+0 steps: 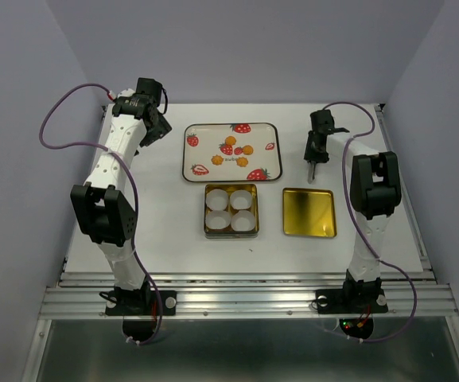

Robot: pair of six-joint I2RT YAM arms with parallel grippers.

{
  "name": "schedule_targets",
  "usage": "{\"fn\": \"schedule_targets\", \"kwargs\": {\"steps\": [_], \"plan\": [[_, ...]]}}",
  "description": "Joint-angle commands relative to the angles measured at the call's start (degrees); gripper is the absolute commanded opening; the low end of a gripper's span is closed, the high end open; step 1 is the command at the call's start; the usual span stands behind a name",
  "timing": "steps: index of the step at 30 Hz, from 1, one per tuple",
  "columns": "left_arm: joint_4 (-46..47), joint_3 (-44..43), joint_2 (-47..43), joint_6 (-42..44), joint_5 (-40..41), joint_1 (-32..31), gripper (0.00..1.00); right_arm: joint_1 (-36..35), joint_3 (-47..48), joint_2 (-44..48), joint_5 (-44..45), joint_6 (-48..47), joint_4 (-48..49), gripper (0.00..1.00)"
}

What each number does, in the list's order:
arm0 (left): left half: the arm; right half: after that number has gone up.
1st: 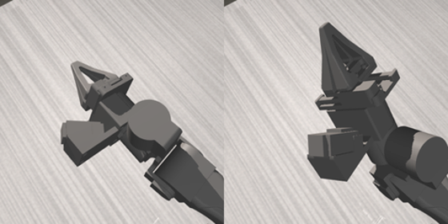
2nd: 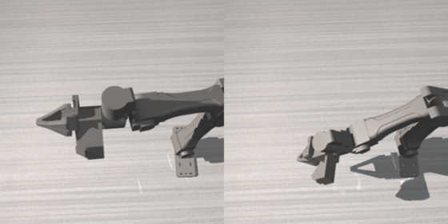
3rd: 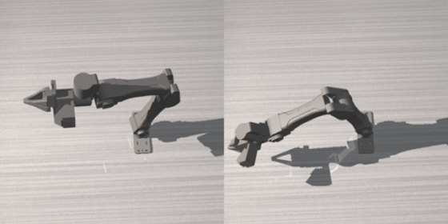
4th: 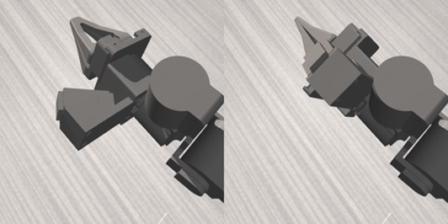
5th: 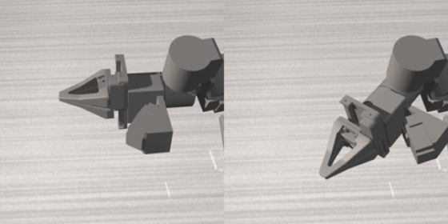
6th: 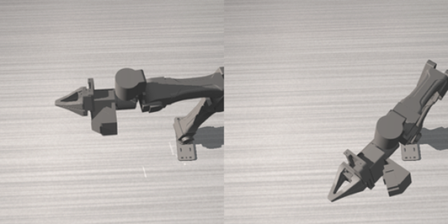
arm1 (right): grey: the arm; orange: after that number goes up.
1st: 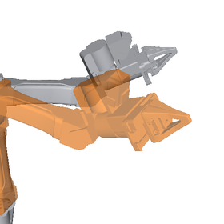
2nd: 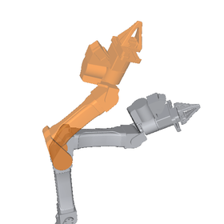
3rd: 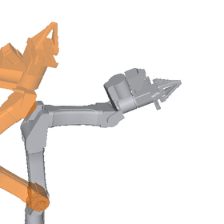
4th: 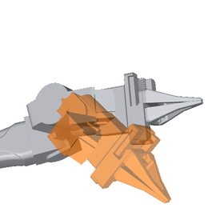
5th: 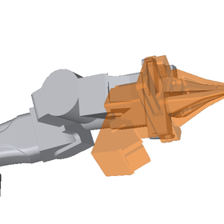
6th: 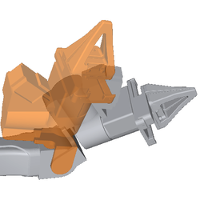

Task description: Pack the cookies

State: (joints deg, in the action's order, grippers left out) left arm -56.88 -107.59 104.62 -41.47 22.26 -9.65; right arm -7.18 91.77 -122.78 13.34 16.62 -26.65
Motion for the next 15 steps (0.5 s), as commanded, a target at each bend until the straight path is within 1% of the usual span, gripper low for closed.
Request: {"fn": "schedule_targets", "kwargs": {"steps": [1, 6, 8, 15], "plan": [[-0.4, -0.1, -1.8, -0.7, 2.3, -0.3, 0.99, 0.4, 0.9, 3.5, 1.0, -2.0, -2.7, 0.39], [-0.3, 0.0, -1.4, -1.1, 1.6, -0.4, 0.99, 0.4, 0.3, 8.4, -1.4, -2.6, -3.0, 0.39], [-0.3, 0.4, -1.6, -1.1, 1.6, -0.4, 0.99, 0.4, 0.7, 9.7, -3.6, -2.8, -3.9, 0.39], [-1.1, -1.1, -1.0, -1.4, 0.7, -0.4, 0.99, 0.4, 3.1, 14.2, -12.5, -1.6, -11.6, 0.41]]}}
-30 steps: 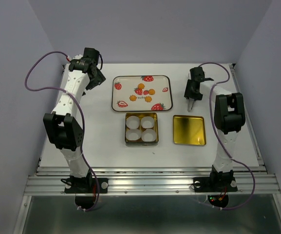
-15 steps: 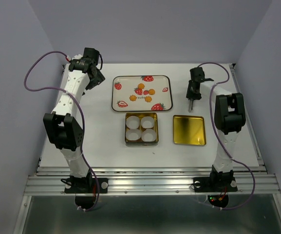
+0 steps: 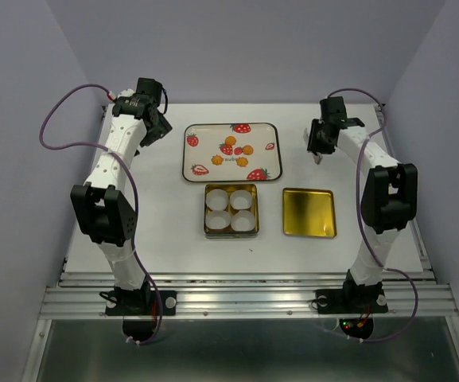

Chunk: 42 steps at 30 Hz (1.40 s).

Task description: Pack the cookies

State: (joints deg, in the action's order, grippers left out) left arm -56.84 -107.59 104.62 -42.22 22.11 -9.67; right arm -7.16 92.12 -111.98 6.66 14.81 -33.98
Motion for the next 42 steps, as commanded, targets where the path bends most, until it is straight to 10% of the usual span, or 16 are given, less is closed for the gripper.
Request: {"fn": "schedule_targets", "kwargs": {"steps": [1, 42], "plan": [[-1.2, -1.3, -0.9, -0.7, 0.7, -0.3, 0.99, 0.4, 2.7, 4.2, -7.7, -0.2, -4.8, 0.41], [-7.5, -1.2, -1.7, -3.3, -3.7, -0.4, 0.99, -19.6, 33.7, -5.1, -5.1, 7.4, -27.8, 0.43]]}}
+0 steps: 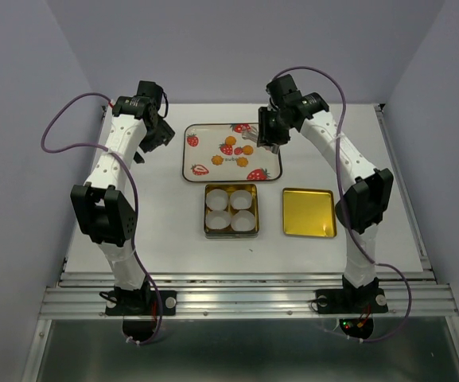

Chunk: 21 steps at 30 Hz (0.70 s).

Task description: Pack the cookies

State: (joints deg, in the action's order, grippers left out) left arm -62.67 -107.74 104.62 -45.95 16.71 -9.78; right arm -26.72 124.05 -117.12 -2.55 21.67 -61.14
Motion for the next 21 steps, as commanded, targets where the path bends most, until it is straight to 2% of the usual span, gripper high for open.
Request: {"fn": "schedule_targets", "kwargs": {"steps": [1, 5, 21], "plan": [[-1.6, -0.9, -2.0, 0.4, 1.7, -0.2, 0.99, -0.1, 1.6, -0.2, 4.1, 0.7, -0.6, 0.45], [-1.7, 0.1, -2.6, 0.5, 1.7, -0.3, 0.99, -0.1, 1.4, -0.8, 3.7, 1.1, -0.4, 0.53], [-1.7, 1.7, -2.8, 0.0, 2.5, -0.3, 0.99, -0.6, 3.0, -5.3, 5.0, -0.8, 0.1, 0.54]]}}
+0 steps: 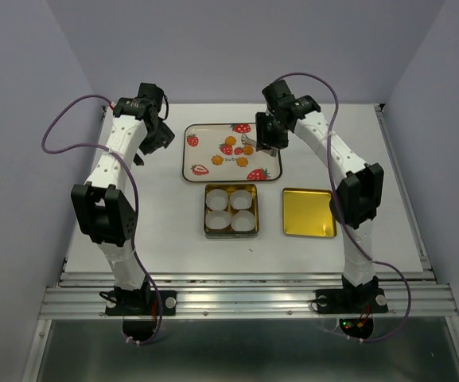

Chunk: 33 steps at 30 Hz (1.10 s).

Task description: Pack the cookies

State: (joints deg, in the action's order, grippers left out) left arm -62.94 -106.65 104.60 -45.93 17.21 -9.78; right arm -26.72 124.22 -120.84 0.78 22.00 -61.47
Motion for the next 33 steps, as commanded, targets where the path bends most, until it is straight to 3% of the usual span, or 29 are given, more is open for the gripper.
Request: {"fn": "schedule_targets", "kwargs": {"steps": [1, 23, 33], "plan": [[-1.3, 0.7, -2.8, 0.0, 2.0, -0.3, 0.99, -1.1, 2.9, -1.9, 2.1, -1.6, 0.3, 0.54], [-1.3, 4.0, -3.8, 0.1, 1.4, -0.2, 0.99, -2.8, 2.2, -4.7, 3.9, -4.0, -0.7, 0.53], [-1.3, 3.1, -3.4, 0.1, 1.1, -0.2, 0.99, -2.8, 0.7, -3.4, 2.7, -3.5, 0.4, 0.43]]}}
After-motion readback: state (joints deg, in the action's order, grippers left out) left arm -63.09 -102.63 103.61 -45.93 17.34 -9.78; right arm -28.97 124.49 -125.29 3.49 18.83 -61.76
